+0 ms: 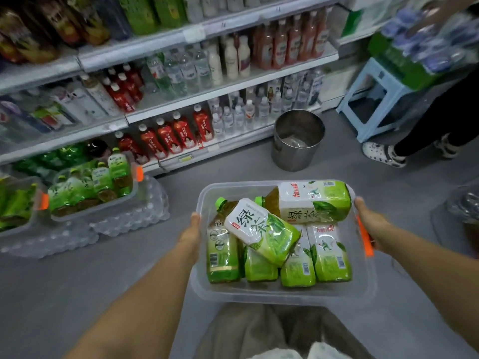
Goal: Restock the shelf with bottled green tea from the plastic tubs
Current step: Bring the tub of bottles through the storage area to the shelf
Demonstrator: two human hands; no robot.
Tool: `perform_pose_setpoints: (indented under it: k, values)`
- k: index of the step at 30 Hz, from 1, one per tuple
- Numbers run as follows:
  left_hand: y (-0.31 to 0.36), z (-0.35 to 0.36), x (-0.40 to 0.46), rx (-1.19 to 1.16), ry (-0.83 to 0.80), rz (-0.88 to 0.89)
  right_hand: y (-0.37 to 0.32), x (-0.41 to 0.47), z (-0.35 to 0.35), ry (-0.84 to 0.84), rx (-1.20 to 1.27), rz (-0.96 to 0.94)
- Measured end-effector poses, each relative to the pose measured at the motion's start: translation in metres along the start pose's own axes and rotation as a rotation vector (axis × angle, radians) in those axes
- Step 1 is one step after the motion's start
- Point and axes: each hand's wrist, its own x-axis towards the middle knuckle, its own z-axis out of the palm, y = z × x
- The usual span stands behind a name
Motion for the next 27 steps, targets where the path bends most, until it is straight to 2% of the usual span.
perform_pose_setpoints:
  k: [3, 6, 10, 15, 21, 27]
  values:
    - [0.061, 0.042, 0.004, -0.030, -0.022, -0.028, -0.061, 0.070, -0.027, 0.028, -0.086, -0.002]
    - [0.113, 0.086, 0.037, -0.068, -0.061, -0.054, -0.118, 0.128, -0.038, 0.034, -0.070, -0.003]
    - [0.159, 0.148, 0.160, -0.106, 0.000, -0.121, -0.225, 0.123, -0.024, 0.028, 0.016, 0.017]
    - [0.271, 0.194, 0.149, -0.061, 0.005, -0.105, -0.320, 0.201, -0.022, 0.032, -0.009, 0.091]
    - [0.361, 0.256, 0.197, 0.052, 0.049, -0.070, -0.396, 0.294, -0.033, -0.050, -0.027, 0.085]
    - [0.415, 0.338, 0.231, 0.059, 0.103, -0.144, -0.453, 0.412, -0.048, -0.082, -0.134, 0.110]
